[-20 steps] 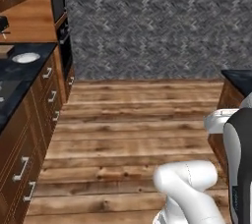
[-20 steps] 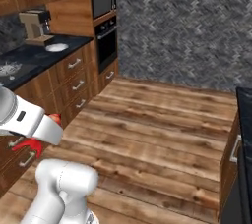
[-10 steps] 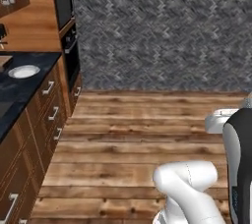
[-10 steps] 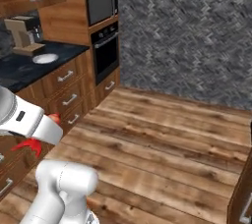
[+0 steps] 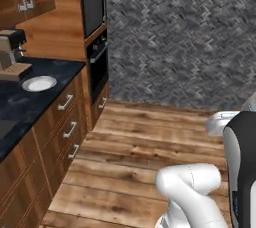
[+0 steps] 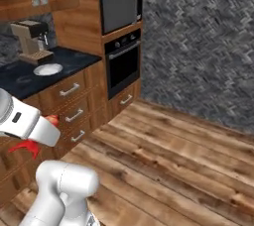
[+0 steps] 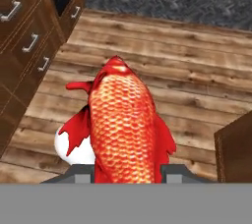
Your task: Pick fish from the fridge and place it on the plate on the counter.
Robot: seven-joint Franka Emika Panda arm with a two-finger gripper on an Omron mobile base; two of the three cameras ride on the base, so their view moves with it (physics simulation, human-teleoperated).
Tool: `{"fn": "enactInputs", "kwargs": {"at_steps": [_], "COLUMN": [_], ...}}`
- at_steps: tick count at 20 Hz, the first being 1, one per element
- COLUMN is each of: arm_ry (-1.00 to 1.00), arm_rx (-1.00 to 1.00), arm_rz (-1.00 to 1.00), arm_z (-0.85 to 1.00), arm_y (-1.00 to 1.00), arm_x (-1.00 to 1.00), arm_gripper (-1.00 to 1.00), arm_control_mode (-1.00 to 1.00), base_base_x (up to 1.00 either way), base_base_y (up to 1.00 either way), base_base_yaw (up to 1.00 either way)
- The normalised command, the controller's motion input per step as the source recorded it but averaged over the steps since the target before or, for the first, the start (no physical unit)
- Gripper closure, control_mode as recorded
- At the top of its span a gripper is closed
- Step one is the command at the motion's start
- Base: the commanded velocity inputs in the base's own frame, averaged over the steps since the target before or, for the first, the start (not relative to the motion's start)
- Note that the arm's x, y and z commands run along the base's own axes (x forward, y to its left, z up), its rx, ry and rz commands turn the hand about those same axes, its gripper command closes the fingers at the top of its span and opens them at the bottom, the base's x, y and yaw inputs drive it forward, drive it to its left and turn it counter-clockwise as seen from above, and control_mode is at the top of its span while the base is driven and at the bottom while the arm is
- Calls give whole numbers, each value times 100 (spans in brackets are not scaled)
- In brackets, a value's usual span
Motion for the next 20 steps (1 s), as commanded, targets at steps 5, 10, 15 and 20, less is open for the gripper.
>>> {"fn": "enactInputs", "kwargs": {"at_steps": [5, 10, 15, 20], "arm_ry": [0, 0, 0, 0], "arm_rx": [0, 0, 0, 0], "arm_rz": [0, 0, 0, 0], "arm_z": [0, 0, 0, 0], "arm_y": [0, 0, 0, 0], "arm_x": [0, 0, 0, 0], "arm_gripper": [100, 100, 100, 100], "arm_control_mode": [100, 100, 100, 100], "base_base_x": [100, 95, 92, 96], "base_base_y": [-5, -12, -16, -37], "base_base_yaw": [68, 80, 81, 71]}}
